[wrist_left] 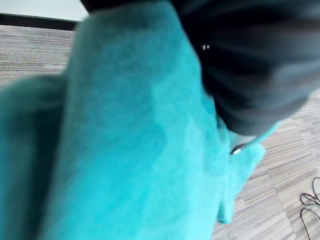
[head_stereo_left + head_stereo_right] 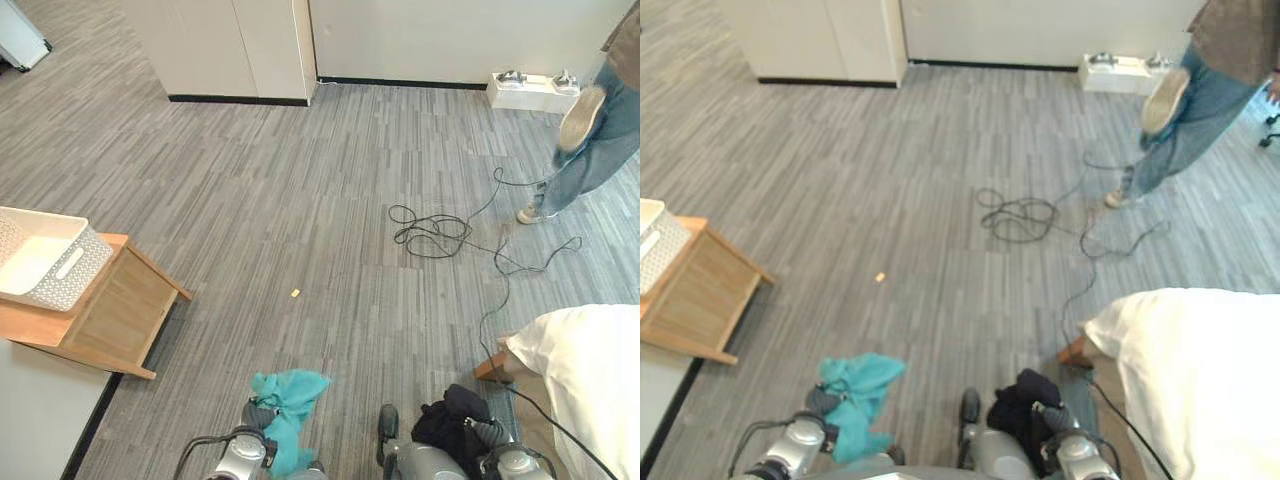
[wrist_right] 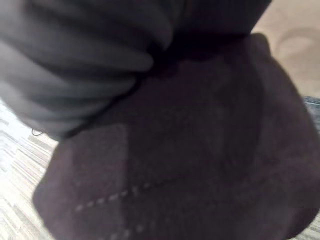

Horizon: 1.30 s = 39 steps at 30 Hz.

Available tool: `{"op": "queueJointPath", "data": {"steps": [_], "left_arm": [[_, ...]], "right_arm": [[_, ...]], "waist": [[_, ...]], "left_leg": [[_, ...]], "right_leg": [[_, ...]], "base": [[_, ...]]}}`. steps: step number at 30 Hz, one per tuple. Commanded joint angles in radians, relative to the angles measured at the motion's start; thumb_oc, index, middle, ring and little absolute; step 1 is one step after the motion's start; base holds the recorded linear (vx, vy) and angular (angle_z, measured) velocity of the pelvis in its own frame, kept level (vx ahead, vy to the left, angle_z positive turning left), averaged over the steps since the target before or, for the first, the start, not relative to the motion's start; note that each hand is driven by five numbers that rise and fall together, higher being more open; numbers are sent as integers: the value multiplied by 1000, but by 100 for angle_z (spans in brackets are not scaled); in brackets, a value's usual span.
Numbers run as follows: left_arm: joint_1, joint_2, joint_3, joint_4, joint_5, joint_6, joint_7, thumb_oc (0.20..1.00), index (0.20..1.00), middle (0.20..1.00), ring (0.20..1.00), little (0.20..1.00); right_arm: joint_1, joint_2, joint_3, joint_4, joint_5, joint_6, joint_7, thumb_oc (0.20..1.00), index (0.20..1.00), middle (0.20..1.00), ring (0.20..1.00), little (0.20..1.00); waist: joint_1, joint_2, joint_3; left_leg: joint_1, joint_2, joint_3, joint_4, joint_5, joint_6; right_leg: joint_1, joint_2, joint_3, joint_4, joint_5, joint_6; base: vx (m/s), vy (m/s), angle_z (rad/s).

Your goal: Tidy up the quilt and then pick up the clothes from the bed and put them into the laundry hamper.

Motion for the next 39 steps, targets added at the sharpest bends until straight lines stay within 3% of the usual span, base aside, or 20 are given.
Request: {"op": "queueJointPath", "data": {"steps": [1, 5, 7, 11, 15, 17, 18, 19, 20, 21, 22, 25, 28, 29, 30, 31, 34, 35, 36, 39], "left_arm": [[-66, 2, -1, -27, -38, -23, 31, 200, 200, 200, 200, 200], [-54, -10, 8, -38, -62, -20, 40, 200, 200, 200, 200, 200], [-27, -10, 28, -47, -57, -20, 37, 200, 200, 200, 200, 200], [17, 0, 62, -65, -40, -14, 26, 200, 200, 200, 200, 200], [32, 10, 98, -22, -29, 1, 16, 200, 200, 200, 200, 200], [27, 13, 102, 7, -31, 4, 21, 200, 200, 200, 200, 200], [27, 13, 102, 7, -31, 4, 21, 200, 200, 200, 200, 200], [20, 19, 98, 23, -32, 6, 24, 200, 200, 200, 200, 200], [19, 19, 98, 23, -32, 6, 24, 200, 200, 200, 200, 200], [10, 29, 95, 12, -40, 12, 31, 200, 200, 200, 200, 200], [5, 32, 88, 1, -41, 13, 34, 200, 200, 200, 200, 200], [-21, 36, 69, -43, -44, 9, 42, 200, 200, 200, 200, 200], [-41, 37, 52, -59, -44, 0, 46, 200, 200, 200, 200, 200], [-54, 32, 42, -66, -35, -7, 42, 200, 200, 200, 200, 200], [-54, 32, 42, -66, -35, -7, 42, 200, 200, 200, 200, 200], [-65, 27, 39, -57, -23, -12, 42, 200, 200, 200, 200, 200], [-52, 15, 36, -35, -20, -16, 39, 200, 200, 200, 200, 200], [-52, 11, 39, -23, -30, -18, 37, 200, 200, 200, 200, 200], [-55, 8, 28, -33, -46, -13, 34, 200, 200, 200, 200, 200], [-48, 10, 22, -49, -63, -15, 38, 200, 200, 200, 200, 200]], "right_arm": [[-23, -72, 7, -139, -33, -32, -16, 200, 200, 200, 200, 200], [-14, -87, -2, -167, -23, -22, -17, 200, 200, 200, 200, 200], [-15, -90, -2, -167, -29, -22, -11, 200, 200, 200, 200, 200], [-35, -97, 2, -172, -58, -24, -8, 200, 200, 200, 200, 200], [-65, -75, 19, -132, -91, -20, 1, 200, 200, 200, 200, 200], [-66, -60, 33, -100, -107, -26, 3, 200, 200, 200, 200, 200], [-67, -60, 33, -100, -107, -26, 3, 200, 200, 200, 200, 200], [-68, -53, 39, -82, -108, -20, 13, 200, 200, 200, 200, 200], [-70, -52, 39, -81, -108, -20, 13, 200, 200, 200, 200, 200], [-82, -56, 46, -84, -117, -20, 12, 200, 200, 200, 200, 200], [-86, -62, 48, -87, -120, -18, 16, 200, 200, 200, 200, 200], [-83, -74, 41, -112, -99, -20, 15, 200, 200, 200, 200, 200], [-78, -79, 35, -126, -80, -27, 11, 200, 200, 200, 200, 200], [-56, -86, 19, -132, -73, -21, 8, 200, 200, 200, 200, 200], [-56, -86, 19, -132, -73, -21, 8, 200, 200, 200, 200, 200], [-50, -85, 18, -124, -80, -17, 10, 200, 200, 200, 200, 200], [-43, -90, 30, -126, -90, -18, 21, 200, 200, 200, 200, 200], [-54, -94, 40, -116, -83, -23, 25, 200, 200, 200, 200, 200], [-62, -107, 41, -125, -68, -24, 17, 200, 200, 200, 200, 200], [-87, -133, 40, -155, -43, -22, 5, 200, 200, 200, 200, 200]], "waist": [[13, -39, 78], [37, -52, 86], [57, -51, 65], [88, -31, 42], [109, -72, 14], [135, -128, 6], [135, -129, 5], [142, -151, 28], [143, -152, 28], [131, -121, 49], [115, -103, 63], [54, -53, 88], [21, -55, 91], [-13, -58, 81], [-13, -58, 80], [-42, -63, 76], [-58, -68, 60], [-58, -61, 62], [-44, -76, 85], [2, -89, 122]], "left_leg": [[-270, -25, -4, 363, 126, -31], [-388, -57, -1, 405, 112, -5], [-402, -75, 53, 276, 89, 14], [-453, -38, 283, -7, 147, 8], [-439, -20, 400, -14, 191, 50], [-442, -67, 371, 39, 163, 89], [-443, -67, 371, 39, 162, 89], [-398, -87, 342, 87, 102, 119], [-400, -88, 343, 88, 101, 120], [-300, -108, 295, 74, 61, 140], [-239, -122, 248, 48, 46, 148], [-125, -100, 133, 4, 37, 129], [-73, -110, 54, -16, 8, 105], [2, -107, -19, -51, -37, 69], [1, -107, -19, -51, -36, 69], [62, -96, -75, -33, -91, 55], [89, -82, -138, 89, -108, 33], [59, -68, -144, 209, -69, 24], [-137, -26, -132, 623, 70, 22], [-345, -3, 4, 816, 48, 46]], "right_leg": [[289, -74, 14, -193, -164, 113], [351, -75, 17, -225, -199, 110], [375, -80, 19, -234, -229, 129], [472, -73, -19, -216, -331, 152], [524, -87, -50, -110, -362, 195], [477, -129, -44, 95, -219, 264], [476, -130, -43, 96, -219, 264], [387, -167, -43, 339, -21, 300], [382, -169, -42, 347, -25, 300], [268, -189, -37, 522, 21, 300], [206, -199, -35, 575, -25, 284], [54, -147, -28, 438, -131, 203], [15, -125, 17, 194, -152, 198], [-7, -134, 107, -91, -114, 221], [-5, -134, 106, -95, -111, 221], [-61, -131, 215, -163, -50, 269], [-53, -122, 240, -99, -42, 263], [-37, -107, 243, -65, -41, 244], [17, -108, 222, -52, -53, 180], [144, -116, 127, -97, -114, 118]], "base": [[231, -213, 18], [348, -34, -7], [442, 82, -17], [650, 170, -12], [805, 172, 67], [644, 165, 28], [694, 184, 88], [454, 108, 112], [944, 205, 63], [722, 149, 12], [896, 135, 20], [557, -51, 88], [740, -190, 168], [533, -155, 144], [1022, -302, 154], [736, -246, 128], [639, -252, 128], [428, -452, 87], [556, -635, 114], [408, -418, 86]]}}
